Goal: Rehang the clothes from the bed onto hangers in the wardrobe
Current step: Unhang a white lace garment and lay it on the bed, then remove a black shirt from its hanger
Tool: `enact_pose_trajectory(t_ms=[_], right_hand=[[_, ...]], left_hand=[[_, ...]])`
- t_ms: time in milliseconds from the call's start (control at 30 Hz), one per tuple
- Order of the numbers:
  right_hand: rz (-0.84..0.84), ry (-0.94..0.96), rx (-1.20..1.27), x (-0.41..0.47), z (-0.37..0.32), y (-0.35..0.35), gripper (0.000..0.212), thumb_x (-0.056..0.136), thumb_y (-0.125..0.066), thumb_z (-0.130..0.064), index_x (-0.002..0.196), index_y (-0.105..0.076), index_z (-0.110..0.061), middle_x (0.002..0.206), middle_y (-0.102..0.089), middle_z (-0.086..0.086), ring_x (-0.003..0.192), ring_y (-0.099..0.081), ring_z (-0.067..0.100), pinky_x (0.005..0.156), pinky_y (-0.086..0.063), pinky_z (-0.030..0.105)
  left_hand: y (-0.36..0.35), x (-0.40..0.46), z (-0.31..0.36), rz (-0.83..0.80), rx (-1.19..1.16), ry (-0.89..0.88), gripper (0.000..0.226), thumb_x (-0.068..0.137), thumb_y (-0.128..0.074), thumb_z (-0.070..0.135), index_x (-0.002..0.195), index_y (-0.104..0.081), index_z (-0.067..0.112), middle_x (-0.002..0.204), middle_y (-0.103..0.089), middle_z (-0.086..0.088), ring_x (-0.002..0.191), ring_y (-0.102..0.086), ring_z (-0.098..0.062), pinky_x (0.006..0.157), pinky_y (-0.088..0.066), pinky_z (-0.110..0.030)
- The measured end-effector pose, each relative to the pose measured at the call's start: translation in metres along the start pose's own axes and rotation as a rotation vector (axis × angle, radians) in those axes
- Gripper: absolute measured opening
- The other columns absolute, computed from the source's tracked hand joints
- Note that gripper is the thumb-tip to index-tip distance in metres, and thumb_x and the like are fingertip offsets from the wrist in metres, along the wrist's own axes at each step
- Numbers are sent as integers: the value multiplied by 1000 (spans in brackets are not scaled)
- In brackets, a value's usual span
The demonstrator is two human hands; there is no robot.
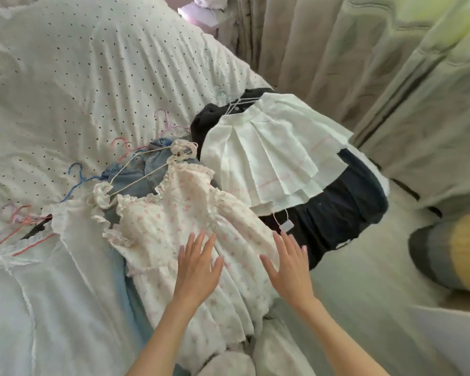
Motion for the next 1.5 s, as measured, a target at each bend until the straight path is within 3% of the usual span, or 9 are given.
enact_pose_trajectory(t_ms=[67, 167, 333, 767, 933, 1133, 1267, 1367, 1500], right_hand=[[47, -79, 17, -24, 26, 13, 78, 83, -15, -65, 146, -24, -20, 153, -24, 3, 143, -15, 21, 114, 2, 40], [145, -208, 70, -50, 70, 39, 64, 94, -38, -52, 147, -22, -20, 154, -21, 1, 144, -11, 18, 115, 2, 38], [356, -382, 125, -99, 150, 96, 60, 94, -46, -43, 145, -28, -17, 152, -28, 4, 143, -15, 21, 115, -1, 42], [675, -982, 137, -321, 385, 207, 64, 94, -41, -46, 148, -17, -21, 156, -15, 1, 144, -6, 16, 117, 2, 39], [841, -1219, 118, -416, 421, 217, 64, 93, -47, -46, 146, -27, -17, 153, -26, 6, 143, -16, 22, 115, -4, 43], [953, -1497, 77, -513, 431, 216, 70, 85, -36, -53, 143, -33, -14, 149, -34, 9, 141, -24, 25, 114, -11, 47], [1031, -1654, 29, -564, 443, 216, 75, 84, -28, -59, 139, -41, -11, 142, -44, 13, 137, -32, 30, 111, -20, 53], [1072, -1769, 26, -594, 451, 225, 81, 81, -16, -62, 143, -34, -14, 148, -35, 10, 141, -23, 25, 114, -13, 47], [1180, -1870, -41, -636, 462, 250, 75, 85, -17, -56, 142, -35, -12, 147, -36, 11, 140, -24, 26, 114, -20, 49]], left_hand=[[-3, 0, 20, -11, -20, -54, 61, 91, -22, 50, 147, -18, 25, 156, -9, 0, 143, 4, -17, 115, 3, -35], [-7, 14, 69, 14, 14, -182, 54, 96, -36, 39, 145, -25, 19, 154, -18, -7, 143, -5, -24, 115, -5, -40], [-30, 14, 197, 58, 93, -617, 62, 86, -31, 46, 131, -50, 9, 135, -48, -17, 131, -35, -38, 103, -31, -53], [-198, -113, 511, -164, 180, -1293, 55, 93, -50, 33, 143, -33, 19, 149, -32, -7, 142, -16, -26, 113, -11, -40], [-256, -183, 589, -322, 216, -1564, 53, 93, -48, 34, 141, -37, 15, 146, -36, -11, 140, -21, -33, 112, -20, -51], [-321, -274, 649, -575, 223, -1750, 72, 84, -18, 56, 144, -30, 20, 151, -27, -8, 143, -12, -30, 113, -13, -45], [-366, -339, 685, -690, 291, -2005, 56, 84, -34, 43, 133, -42, 15, 133, -50, -18, 126, -42, -43, 96, -41, -58], [-385, -395, 721, -725, 287, -2185, 49, 85, -37, 39, 128, -42, 16, 124, -57, -18, 118, -50, -45, 87, -46, -59], [-393, -462, 763, -826, 246, -2316, 67, 86, -22, 50, 137, -42, 12, 142, -42, -14, 136, -29, -37, 107, -29, -53]])
Point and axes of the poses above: each hand's wrist, its own x-axis towards the middle knuckle, its own y-axis out of the back of the hand, z = x × y, the point moved 3 cm from there along x, towards the middle knuckle
